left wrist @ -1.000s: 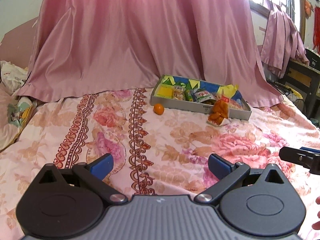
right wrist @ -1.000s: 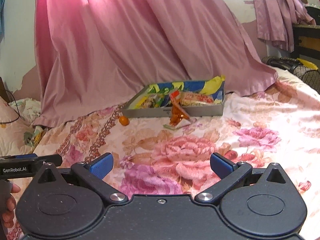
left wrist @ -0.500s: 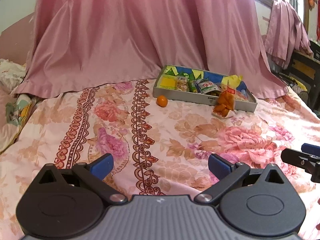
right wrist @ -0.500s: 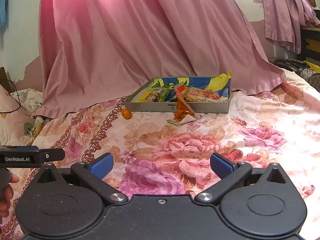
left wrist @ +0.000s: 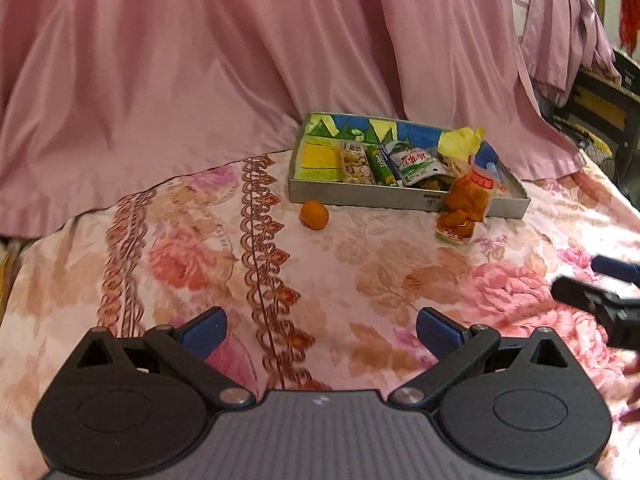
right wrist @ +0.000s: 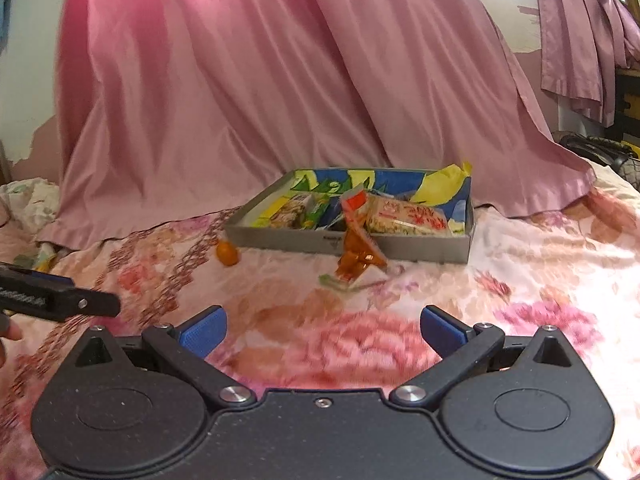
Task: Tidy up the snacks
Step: 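Lower the left tool toward the small orange while the right tool lowers onto the orange snack bag, then close the left gripper on the orange while the right gripper closes on the orange snack bag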
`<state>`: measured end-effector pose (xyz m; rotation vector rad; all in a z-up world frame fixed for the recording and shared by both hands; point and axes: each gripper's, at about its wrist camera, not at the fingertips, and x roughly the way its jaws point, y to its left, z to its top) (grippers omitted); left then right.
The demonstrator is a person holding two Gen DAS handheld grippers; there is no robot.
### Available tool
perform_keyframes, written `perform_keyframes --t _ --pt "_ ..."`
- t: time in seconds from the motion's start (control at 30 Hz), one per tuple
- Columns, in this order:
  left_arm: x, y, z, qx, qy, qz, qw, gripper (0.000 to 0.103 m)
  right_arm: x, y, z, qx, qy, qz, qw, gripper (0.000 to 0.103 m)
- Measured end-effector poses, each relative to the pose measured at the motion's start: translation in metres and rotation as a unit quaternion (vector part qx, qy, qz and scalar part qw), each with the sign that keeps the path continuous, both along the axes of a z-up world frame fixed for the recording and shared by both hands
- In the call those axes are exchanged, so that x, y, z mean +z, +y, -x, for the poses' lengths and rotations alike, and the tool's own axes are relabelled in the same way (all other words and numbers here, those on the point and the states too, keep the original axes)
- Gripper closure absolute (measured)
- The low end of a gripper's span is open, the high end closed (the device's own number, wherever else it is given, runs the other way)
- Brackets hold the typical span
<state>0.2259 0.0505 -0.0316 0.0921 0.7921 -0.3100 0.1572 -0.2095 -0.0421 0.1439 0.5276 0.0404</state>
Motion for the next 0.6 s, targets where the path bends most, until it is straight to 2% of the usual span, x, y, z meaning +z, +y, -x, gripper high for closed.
perform_keyframes --t 0.13,0.3,0.6 --pt "-0.004 -0.001 -0.034 -0.035 0.012 -0.023 0.999 0.0 -0.014 -0.006 -0.043 -0.009 0.002 0.009 1.0 0.001" --pt "-0.01 -0.01 -0.074 -0.06 0.004 -0.04 0.9974 0.0 -0.035 -0.015 -0.093 -0.027 0.02 0.012 0.999 0.001" --pt "-0.035 -0.03 -0.13 -0.064 -0.026 -0.007 0.9976 0.0 -0.058 -0.02 -0.135 -0.032 0.038 0.017 0.999 0.001"
